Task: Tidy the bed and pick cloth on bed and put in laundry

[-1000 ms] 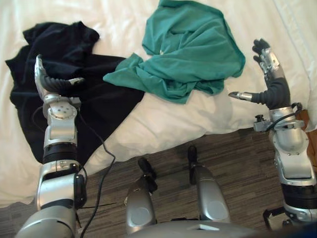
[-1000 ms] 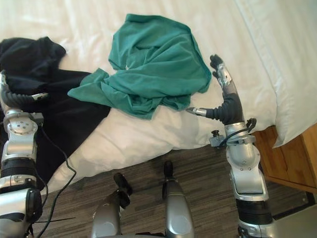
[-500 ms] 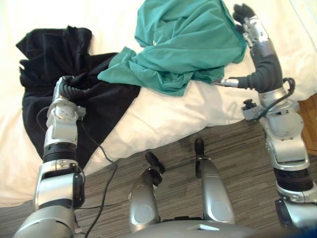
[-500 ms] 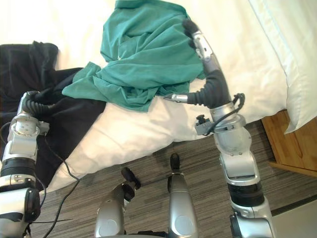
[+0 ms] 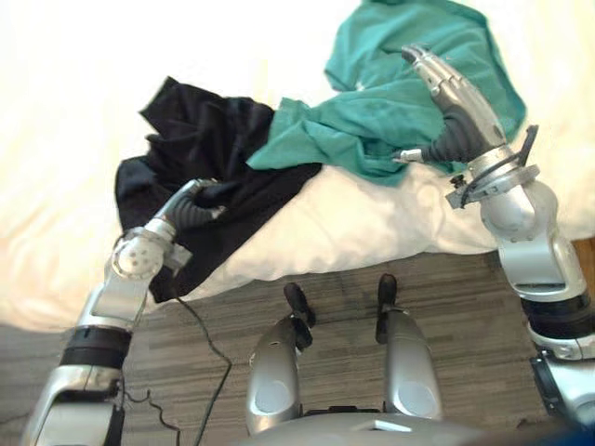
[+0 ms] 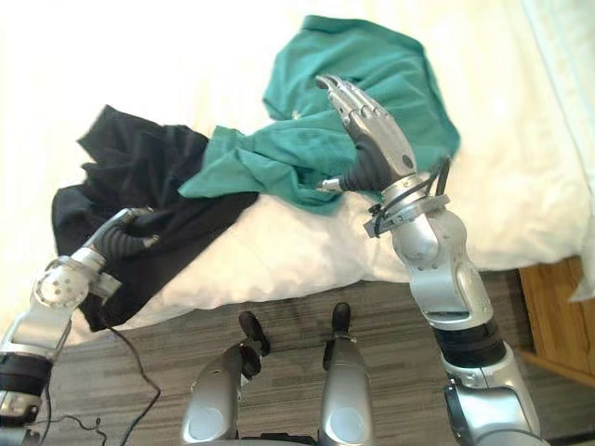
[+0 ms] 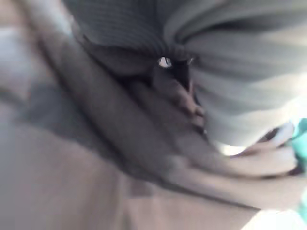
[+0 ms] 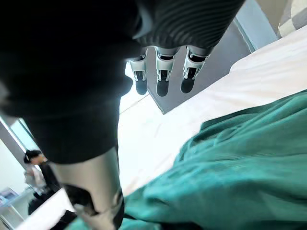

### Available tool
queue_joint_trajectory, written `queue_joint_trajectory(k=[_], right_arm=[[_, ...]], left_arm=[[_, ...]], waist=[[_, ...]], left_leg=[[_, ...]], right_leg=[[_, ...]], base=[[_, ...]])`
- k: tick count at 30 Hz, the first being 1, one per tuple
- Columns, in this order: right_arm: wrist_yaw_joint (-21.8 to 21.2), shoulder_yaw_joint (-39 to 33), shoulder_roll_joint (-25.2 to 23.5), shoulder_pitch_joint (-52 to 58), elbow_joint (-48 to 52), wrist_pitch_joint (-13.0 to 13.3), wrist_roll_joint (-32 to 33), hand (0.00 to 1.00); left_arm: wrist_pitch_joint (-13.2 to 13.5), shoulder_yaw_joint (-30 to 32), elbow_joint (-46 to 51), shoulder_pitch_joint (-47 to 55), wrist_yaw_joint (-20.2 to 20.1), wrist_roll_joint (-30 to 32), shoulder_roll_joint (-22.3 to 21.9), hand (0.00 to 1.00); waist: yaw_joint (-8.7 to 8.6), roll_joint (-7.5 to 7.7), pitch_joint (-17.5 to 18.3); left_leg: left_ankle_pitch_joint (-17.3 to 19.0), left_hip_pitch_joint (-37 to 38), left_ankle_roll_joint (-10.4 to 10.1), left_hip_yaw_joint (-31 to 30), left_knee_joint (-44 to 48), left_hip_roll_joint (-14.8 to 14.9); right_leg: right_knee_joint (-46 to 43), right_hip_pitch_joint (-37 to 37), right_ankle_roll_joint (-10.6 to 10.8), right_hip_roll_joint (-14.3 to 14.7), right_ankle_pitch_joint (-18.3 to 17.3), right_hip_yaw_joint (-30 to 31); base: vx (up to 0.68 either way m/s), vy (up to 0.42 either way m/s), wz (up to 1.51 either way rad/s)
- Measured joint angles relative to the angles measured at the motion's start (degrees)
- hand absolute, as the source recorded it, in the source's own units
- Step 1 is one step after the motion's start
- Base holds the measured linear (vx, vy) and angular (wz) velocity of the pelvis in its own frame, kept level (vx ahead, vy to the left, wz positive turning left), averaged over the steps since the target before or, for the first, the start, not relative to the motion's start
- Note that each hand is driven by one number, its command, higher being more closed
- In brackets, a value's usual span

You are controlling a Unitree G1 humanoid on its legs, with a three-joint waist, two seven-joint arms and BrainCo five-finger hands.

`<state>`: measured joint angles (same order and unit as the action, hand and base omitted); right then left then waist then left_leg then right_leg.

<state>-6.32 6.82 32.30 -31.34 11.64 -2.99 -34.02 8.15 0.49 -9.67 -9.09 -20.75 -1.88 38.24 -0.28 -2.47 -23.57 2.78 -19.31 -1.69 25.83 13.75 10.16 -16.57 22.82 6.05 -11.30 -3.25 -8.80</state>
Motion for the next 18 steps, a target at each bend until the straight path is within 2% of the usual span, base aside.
queue_joint_trajectory(k=[1,4,5,6,7,8,9,11,13,14,15,18], right_arm=[[0.1,0.0,0.0,-1.3,-4.9,-1.0,-1.3,0.0],[0.6,0.0,0.1,-4.6,-15.5,-3.3,-2.2,0.0],[0.9,0.0,0.6,-7.1,-21.3,-4.4,-2.1,0.0],[1.1,0.0,1.0,-8.5,-24.4,-4.9,-2.1,0.0],[1.1,0.0,1.1,-8.6,-24.8,-5.0,-2.1,0.0],[1.2,0.0,2.7,-11.5,-30.2,-5.6,-1.4,0.0],[1.3,0.1,3.4,-13.3,-33.1,-5.9,0.1,0.0],[1.4,0.2,5.4,-16.9,-38.7,-7.3,3.3,0.0],[1.7,0.1,7.0,-18.9,-41.5,-7.5,4.0,0.0],[1.7,0.1,8.7,-19.8,-43.6,-7.9,4.1,0.0],[1.6,0.0,9.8,-21.9,-46.7,-8.7,4.0,1.0],[-0.7,0.0,11.8,-26.0,-52.1,-9.3,3.8,1.0]], left_arm=[[0.0,0.1,0.4,0.4,-2.9,-2.2,-1.3,1.0],[0.0,1.4,1.6,1.5,-9.6,-4.7,-3.2,1.0],[0.0,2.6,1.6,2.3,-14.2,-6.3,-4.2,1.0],[-0.1,2.8,1.6,3.1,-17.0,-6.5,-4.7,1.0],[-0.1,2.8,1.6,3.2,-17.3,-6.5,-4.7,1.0],[-1.3,2.9,1.6,6.0,-22.3,-6.5,-5.5,1.0],[-3.5,2.4,1.1,8.1,-24.7,-6.4,-5.9,1.0],[-11.7,-1.2,-6.3,12.6,-29.5,-5.1,-7.4,1.0],[-15.5,-1.9,-10.5,15.1,-30.4,-4.6,-9.1,1.0],[-17.1,-0.7,-10.7,15.4,-30.9,-6.1,-9.5,1.0],[-18.2,-0.3,-10.6,15.3,-31.7,-7.7,-9.5,1.0],[-19.1,0.0,-12.3,15.4,-32.1,-11.3,-10.1,1.0]], waist=[[0.79,0.0,0.0],[1.5,0.0,0.0],[2.06,0.02,0.0],[2.58,0.02,0.0],[2.66,0.02,0.0],[3.19,0.02,0.0],[3.24,0.08,-0.1],[3.87,0.49,-0.4],[4.11,0.98,-0.8],[5.2,1.43,-1.5],[6.27,1.47,-1.6],[6.56,1.39,-2.0]], left_leg=[[-0.5,-0.3,0.3,-0.9,-0.6,-0.5],[-1.2,-1.6,0.6,-3.3,-0.8,-0.9],[-1.5,-2.2,0.9,-4.4,-0.9,-1.2],[-1.6,-2.4,0.9,-4.7,-1.0,-1.2],[-1.6,-2.5,1.0,-4.7,-1.0,-1.2],[-1.7,-3.4,1.1,-5.9,-0.9,-1.4],[-1.7,-4.0,1.2,-6.2,-0.8,-1.5],[-1.8,-5.1,1.3,-7.3,-0.5,-1.6],[-2.2,-6.0,1.2,-8.1,-0.5,-1.4],[-2.4,-6.0,1.2,-8.3,-0.6,-1.4],[-2.7,-6.5,1.2,-8.7,-0.6,-1.4],[-3.0,-7.9,0.8,-9.3,-0.9,-1.8]], right_leg=[[0.7,-0.4,0.2,-0.1,0.2,-0.6],[2.4,-1.4,0.5,-0.2,0.9,-2.6],[3.4,-1.9,0.5,-0.2,1.4,-3.4],[4.2,-2.2,0.5,-0.1,2.1,-3.6],[4.3,-2.2,0.5,0.0,2.2,-3.6],[6.0,-2.7,0.6,0.2,3.1,-4.3],[6.9,-2.8,0.5,0.3,3.7,-4.8],[9.0,-3.3,0.4,0.8,4.9,-5.4],[10.0,-3.3,0.1,1.2,5.7,-6.3],[10.2,-3.5,0.0,1.3,5.7,-6.3],[10.5,-3.4,0.0,1.3,5.8,-6.5],[11.4,-3.0,-0.4,1.3,6.1,-7.2]], base=[[0.0,-0.001,0.37],[0.01,0.019,0.4],[0.02,0.034,0.28],[0.03,0.038,0.2],[0.03,0.03,0.11],[0.02,0.042,0.14],[0.02,0.057,0.17],[0.02,0.048,0.18],[0.0,0.018,0.19],[-0.04,0.009,0.19],[-0.07,0.01,0.21],[-0.09,0.022,0.15]])
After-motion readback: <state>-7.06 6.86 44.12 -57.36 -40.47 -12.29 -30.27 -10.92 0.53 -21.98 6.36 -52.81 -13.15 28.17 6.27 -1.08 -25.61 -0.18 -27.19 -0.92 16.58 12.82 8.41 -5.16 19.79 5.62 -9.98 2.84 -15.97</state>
